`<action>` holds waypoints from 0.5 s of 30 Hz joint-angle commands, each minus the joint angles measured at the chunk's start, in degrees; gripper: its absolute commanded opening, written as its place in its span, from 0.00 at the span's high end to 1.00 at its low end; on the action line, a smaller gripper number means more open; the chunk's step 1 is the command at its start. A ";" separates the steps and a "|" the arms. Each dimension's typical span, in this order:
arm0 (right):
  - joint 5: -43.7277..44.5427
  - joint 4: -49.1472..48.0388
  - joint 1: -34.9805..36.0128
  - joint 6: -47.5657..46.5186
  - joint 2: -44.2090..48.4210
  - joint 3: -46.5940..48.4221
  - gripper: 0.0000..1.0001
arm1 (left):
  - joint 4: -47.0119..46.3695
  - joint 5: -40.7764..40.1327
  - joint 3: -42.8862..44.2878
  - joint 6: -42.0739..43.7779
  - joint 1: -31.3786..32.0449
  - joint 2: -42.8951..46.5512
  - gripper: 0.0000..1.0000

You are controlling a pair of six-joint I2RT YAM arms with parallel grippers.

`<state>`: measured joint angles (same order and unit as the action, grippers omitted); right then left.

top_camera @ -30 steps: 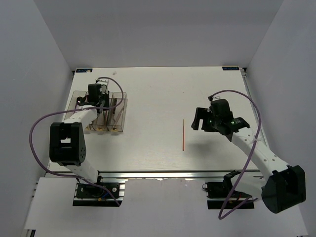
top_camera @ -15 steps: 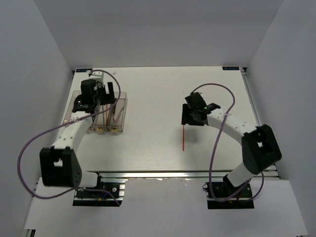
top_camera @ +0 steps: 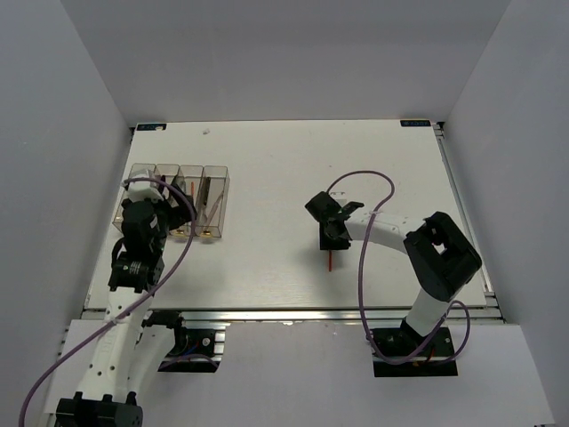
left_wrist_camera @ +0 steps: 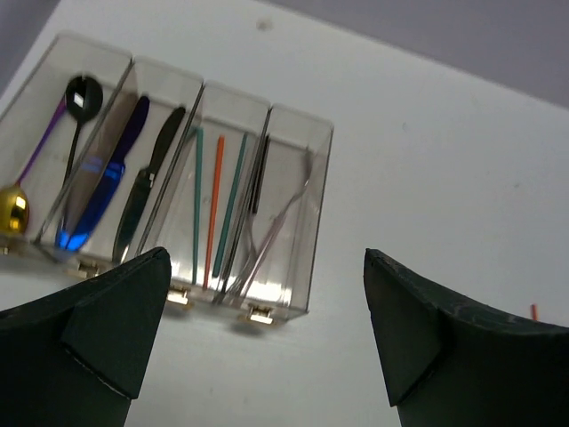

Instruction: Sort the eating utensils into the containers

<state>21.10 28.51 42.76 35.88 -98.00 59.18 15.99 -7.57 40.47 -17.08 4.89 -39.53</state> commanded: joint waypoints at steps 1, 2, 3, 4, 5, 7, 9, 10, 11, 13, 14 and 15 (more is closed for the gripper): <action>2.45 1.19 -0.05 4.20 -1.14 -2.04 0.61 | 5.63 -3.41 -2.85 -2.08 -0.14 1.38 0.02; 2.10 1.11 -0.05 4.63 -1.23 -3.27 0.61 | 5.55 -3.33 -2.76 -2.08 -0.14 1.99 0.02; 1.58 -0.11 0.04 5.16 -1.06 -3.98 0.62 | 5.02 -2.72 -2.85 -1.56 -0.14 3.13 0.02; 0.53 -0.82 0.13 5.43 -0.97 -4.59 0.62 | 4.32 -1.40 -3.20 -1.55 -0.23 3.58 0.02; -0.18 -1.44 0.13 5.43 -0.80 -5.55 0.63 | 3.01 -0.78 -3.64 -1.64 -0.23 3.84 0.02; -2.29 -2.93 0.30 5.43 -1.14 -6.18 0.71 | 3.26 0.27 -3.64 -1.55 -0.14 3.15 0.02; -2.73 -3.29 1.26 5.52 -1.84 -6.36 0.78 | 4.05 0.63 -3.20 -1.38 -0.14 2.70 0.02; -2.65 -2.85 1.71 5.78 -2.28 -6.27 0.88 | 4.14 0.02 -3.20 -1.55 -0.14 2.96 0.02; -2.21 -2.24 2.23 5.96 -2.72 -5.92 0.93 | 4.57 -1.99 -3.12 -1.73 -0.14 3.40 0.02; -1.07 -0.92 3.55 6.31 -3.52 -4.34 1.00 | 5.45 -5.07 -3.03 -3.13 -0.14 4.80 0.02; -1.06 -1.18 4.08 6.22 -3.34 -3.90 1.00 | 5.80 -8.48 -2.94 -3.74 -0.23 5.33 0.02; -1.32 -1.79 5.13 6.05 -2.39 -2.76 1.00 | 6.16 -9.90 -2.85 -4.79 -0.23 5.86 0.02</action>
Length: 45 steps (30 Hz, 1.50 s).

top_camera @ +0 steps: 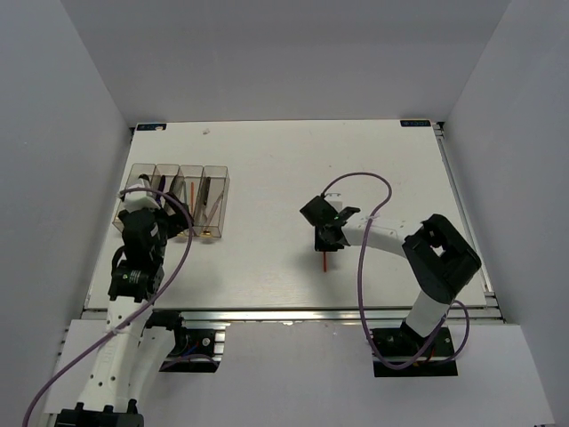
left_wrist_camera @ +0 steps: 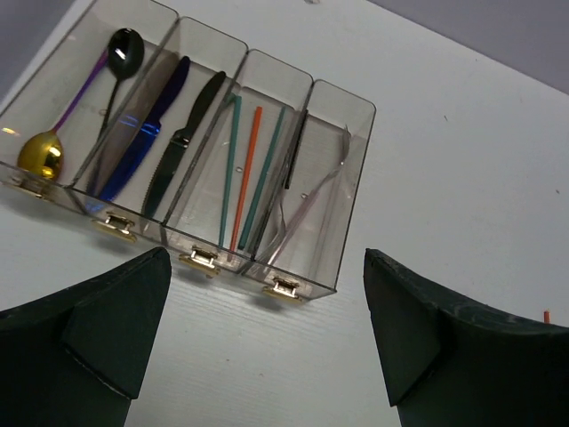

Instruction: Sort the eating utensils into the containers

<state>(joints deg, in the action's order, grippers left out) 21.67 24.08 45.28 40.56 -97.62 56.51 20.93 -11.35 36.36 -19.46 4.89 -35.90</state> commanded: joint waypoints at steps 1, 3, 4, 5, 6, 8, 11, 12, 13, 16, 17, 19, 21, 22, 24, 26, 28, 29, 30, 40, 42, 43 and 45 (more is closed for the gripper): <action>-3.29 1.60 3.32 1.11 -1.88 0.52 1.00 | 1.39 -6.83 1.35 -2.68 -0.23 2.93 0.02; -5.14 -3.75 5.34 0.93 0.84 1.84 1.00 | 0.70 -4.75 1.08 -2.34 -0.14 3.38 0.02; -6.45 -5.77 5.96 1.28 1.47 3.59 1.00 | 0.61 -3.51 1.34 -1.81 -0.23 3.38 0.02; -7.42 -9.97 6.49 2.24 1.73 4.74 1.00 | 0.43 -2.72 1.69 -1.28 -0.23 3.38 0.02; -8.13 -11.84 7.10 2.94 1.39 6.05 1.00 | 0.52 -2.62 1.96 -1.02 -0.14 3.73 0.02; -10.59 -17.27 7.37 4.52 -0.01 10.71 1.00 | 0.78 -4.72 1.87 -1.45 -0.14 5.91 0.02; -16.12 -23.45 7.81 7.25 -8.15 18.96 1.00 | 1.40 -11.39 1.61 -3.21 -0.31 9.60 0.02; -17.96 -26.59 7.81 8.48 -10.55 21.95 1.00 | 1.66 -13.24 1.52 -4.34 -0.23 10.23 0.02; -21.55 -27.32 7.81 9.10 -13.35 25.11 1.00 | 2.62 -17.34 1.61 -5.14 -0.40 10.67 0.02; -27.19 -27.60 7.90 12.43 -26.08 41.86 1.00 | 5.34 -23.95 2.84 -9.01 -0.40 10.50 0.02; -27.82 -27.16 7.90 13.14 -28.04 44.54 1.00 | 5.53 -24.50 2.84 -9.01 -0.40 10.24 0.02; -28.44 -29.07 7.98 15.77 -30.25 47.72 1.00 | 5.97 -25.38 3.72 -9.36 -0.49 10.06 0.02; -28.61 -32.41 8.34 17.53 -31.92 49.21 1.00 | 6.32 -25.99 3.89 -9.72 -0.49 10.24 0.02; -28.01 -33.47 8.51 18.50 -32.62 50.35 1.00 | 6.67 -26.43 3.89 -9.98 -0.40 10.32 0.02; -28.00 -33.48 9.12 18.51 -35.61 55.69 1.00 | 6.76 -26.53 4.07 -10.07 -0.49 10.24 0.02; -27.74 -32.78 9.74 18.68 -38.94 61.23 1.00 | 6.84 -27.31 4.07 -10.24 -0.40 10.32 0.02; -27.38 -32.25 10.18 19.12 -41.06 64.50 1.00 | 7.46 -28.37 4.16 -10.86 -0.40 10.24 0.02; -27.38 -32.77 10.44 19.64 -42.72 65.30 1.00 | 7.55 -28.63 4.16 -11.03 -0.40 10.24 0.02; -26.86 -33.21 10.71 20.08 -43.26 65.91 1.00 | 7.55 -28.55 4.16 -11.12 -0.32 10.41 0.02; -18.95 -29.70 11.85 22.73 -50.02 73.82 1.00 | 8.60 -31.27 4.25 -11.91 1.09 11.47 0.02; -16.59 -29.70 12.03 22.73 -50.29 73.74 1.00 | 8.78 -31.89 4.16 -12.18 1.18 11.64 0.02; -15.88 -29.61 12.12 22.73 -50.38 73.74 1.00 | 9.04 -32.58 4.16 -12.44 1.27 11.82 0.02; -14.30 -29.09 12.12 22.73 -50.65 73.92 1.00 | 9.31 -33.12 4.07 -12.88 1.53 12.08 0.02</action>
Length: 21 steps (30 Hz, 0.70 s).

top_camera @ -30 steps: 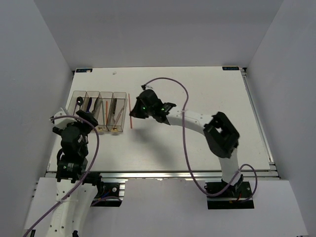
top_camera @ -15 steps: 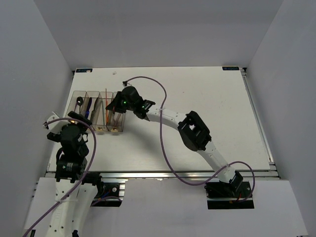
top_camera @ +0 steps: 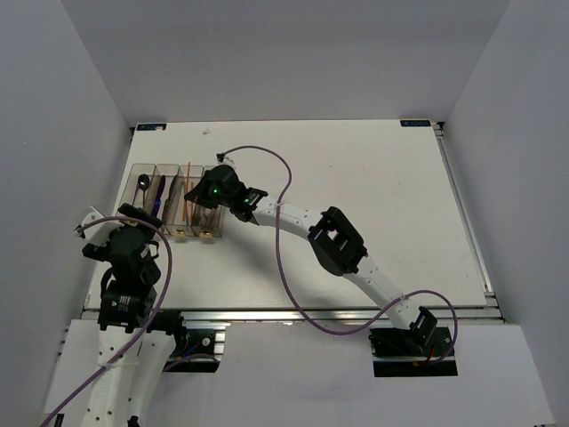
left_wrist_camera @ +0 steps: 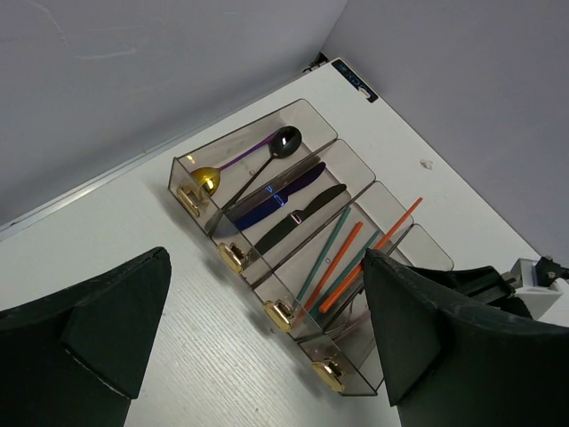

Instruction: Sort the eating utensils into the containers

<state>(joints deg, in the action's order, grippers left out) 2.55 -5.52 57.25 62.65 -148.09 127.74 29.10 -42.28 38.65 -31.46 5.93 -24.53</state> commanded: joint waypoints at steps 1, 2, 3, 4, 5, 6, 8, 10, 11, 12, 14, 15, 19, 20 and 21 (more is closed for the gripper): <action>5.01 0.77 0.14 0.45 -0.35 2.95 0.98 | 1.39 -2.36 1.78 -1.05 0.74 0.98 0.02; 5.01 1.21 0.14 0.28 -0.88 3.30 0.95 | 1.57 -2.80 1.78 -0.97 1.18 1.07 0.02; 4.75 1.47 0.14 0.19 -0.97 4.00 0.87 | 1.66 -2.89 1.78 -0.79 1.45 1.24 0.02; 4.31 1.39 0.23 0.01 -1.23 4.27 0.83 | 1.66 -3.07 1.78 -0.88 1.62 1.42 0.02; 4.22 1.39 0.31 -0.33 -1.15 4.70 0.75 | 1.66 -3.07 1.86 -0.71 1.89 1.51 0.02; 4.13 1.56 0.40 -0.69 -1.15 4.97 0.72 | 1.49 -2.90 1.78 -0.44 1.98 1.42 0.02; 3.69 1.30 0.49 -1.65 -0.53 5.15 0.66 | 1.48 -2.46 1.69 -0.18 2.06 1.59 0.02; 3.08 1.21 0.58 -2.18 0.08 5.32 0.59 | 1.31 -2.28 1.60 0.09 2.15 1.77 0.02; 2.82 1.21 0.58 -2.79 0.43 5.41 0.58 | 1.31 -2.19 1.60 0.26 2.24 1.77 0.02; 2.73 1.39 0.49 -3.15 0.70 5.41 0.53 | 1.31 -2.19 1.60 0.26 2.15 1.77 0.02; 2.38 1.91 0.49 -4.63 2.19 5.32 0.43 | 1.13 -2.02 1.51 0.52 2.15 1.77 0.02; 2.38 2.44 0.49 -5.34 3.76 5.15 0.43 | 0.96 -1.93 1.51 0.53 2.15 1.68 0.02; 5.53 4.90 1.01 -14.55 14.73 -4.72 0.41 | -0.10 -0.70 0.99 2.10 2.15 0.37 0.02; 10.24 5.34 1.37 -18.06 18.59 -8.79 0.39 | -0.62 0.43 0.72 3.15 2.24 -0.94 0.02; 13.42 6.39 2.33 -25.75 26.55 -13.00 0.34 | -3.06 4.97 0.11 4.73 2.24 -1.65 0.02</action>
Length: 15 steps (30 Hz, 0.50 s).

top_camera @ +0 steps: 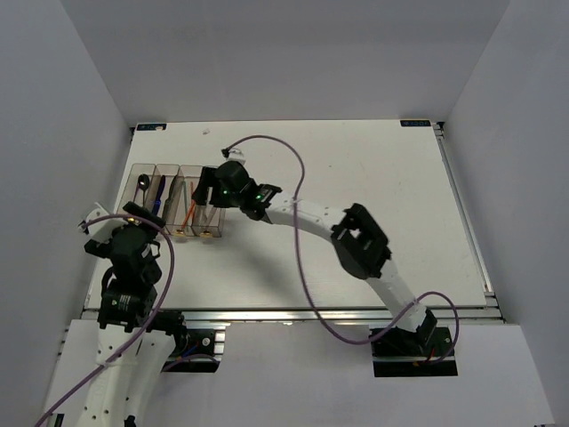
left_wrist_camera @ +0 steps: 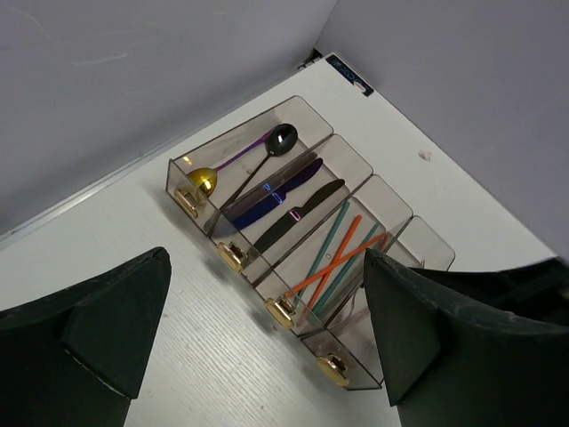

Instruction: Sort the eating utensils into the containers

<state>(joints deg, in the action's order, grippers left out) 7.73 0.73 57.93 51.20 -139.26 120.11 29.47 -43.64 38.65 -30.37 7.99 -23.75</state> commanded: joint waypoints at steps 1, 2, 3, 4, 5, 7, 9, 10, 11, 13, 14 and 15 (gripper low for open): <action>11.66 1.45 2.27 -18.11 21.80 -13.86 0.12 | -4.59 8.20 -0.24 6.70 0.27 -3.31 0.02; 20.40 3.38 3.32 -24.42 30.11 -18.12 0.11 | -3.56 8.74 1.06 7.16 0.19 -5.24 0.02; 24.31 4.44 3.59 -24.48 34.54 -22.08 0.11 | -2.76 8.22 2.12 7.17 0.27 -5.87 0.02; 27.05 5.58 3.77 -28.92 38.41 -25.86 0.11 | -2.23 7.52 2.82 8.04 0.27 -6.31 0.02; 32.47 6.73 3.85 -30.70 42.71 -32.60 0.11 | -1.88 6.99 3.96 8.57 0.27 -6.49 0.02; 37.69 12.61 4.03 -33.26 54.15 -37.56 0.11 | -1.18 7.16 5.37 9.54 0.45 -7.36 0.02; 42.71 16.65 4.03 -34.41 65.10 -43.37 0.11 | 0.75 7.69 8.09 9.54 0.54 -8.59 0.02; 43.94 19.80 4.12 -35.63 68.39 -45.13 0.11 | 1.63 9.17 9.32 10.06 0.45 -10.25 0.02; 45.52 20.79 4.12 -36.17 71.81 -48.19 0.11 | 3.81 9.71 10.64 10.24 0.54 -11.14 0.02; 47.02 26.91 3.94 -36.61 79.74 -50.06 0.11 | 5.67 10.76 14.24 11.03 0.54 -13.24 0.02; 47.46 28.78 4.03 -36.17 82.02 -50.94 0.11 | 6.73 12.59 15.13 11.56 0.54 -13.52 0.02; 47.73 30.45 3.94 -36.08 86.05 -52.51 0.11 | 7.00 13.48 16.27 12.00 0.54 -13.69 0.02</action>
<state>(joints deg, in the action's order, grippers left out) 48.97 19.88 61.63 18.28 -56.31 71.66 32.91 -34.11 51.57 -20.71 8.32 -36.56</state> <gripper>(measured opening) 0.894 0.980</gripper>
